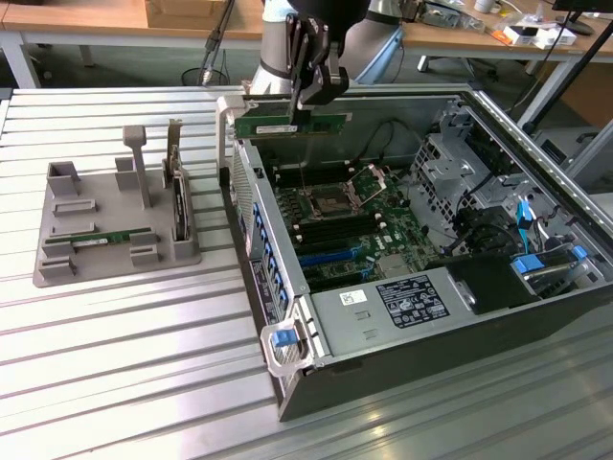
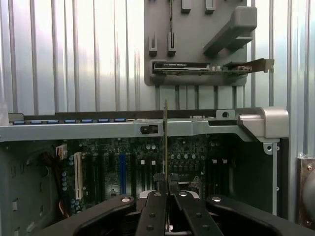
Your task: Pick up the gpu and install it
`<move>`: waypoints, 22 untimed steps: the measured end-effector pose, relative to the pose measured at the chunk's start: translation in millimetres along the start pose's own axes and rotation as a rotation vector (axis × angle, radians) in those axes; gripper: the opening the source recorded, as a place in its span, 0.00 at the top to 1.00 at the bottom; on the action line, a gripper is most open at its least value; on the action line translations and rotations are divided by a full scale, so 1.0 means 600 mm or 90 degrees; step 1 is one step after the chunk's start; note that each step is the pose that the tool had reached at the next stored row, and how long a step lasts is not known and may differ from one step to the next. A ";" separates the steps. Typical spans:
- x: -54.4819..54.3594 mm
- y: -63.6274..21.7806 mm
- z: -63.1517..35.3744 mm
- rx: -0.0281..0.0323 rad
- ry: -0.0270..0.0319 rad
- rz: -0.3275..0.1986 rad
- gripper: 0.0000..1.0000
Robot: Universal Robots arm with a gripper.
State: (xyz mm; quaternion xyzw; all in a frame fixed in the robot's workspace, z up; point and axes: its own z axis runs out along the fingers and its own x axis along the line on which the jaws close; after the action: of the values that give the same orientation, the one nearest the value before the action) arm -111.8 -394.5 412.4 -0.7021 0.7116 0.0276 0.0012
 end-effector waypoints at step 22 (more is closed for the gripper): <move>0.000 -0.048 0.004 0.0000 0.0002 0.000 0.88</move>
State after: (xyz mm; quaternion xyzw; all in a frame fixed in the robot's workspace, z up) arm -82.9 -394.5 408.8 -0.7021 0.7116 0.0275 0.0010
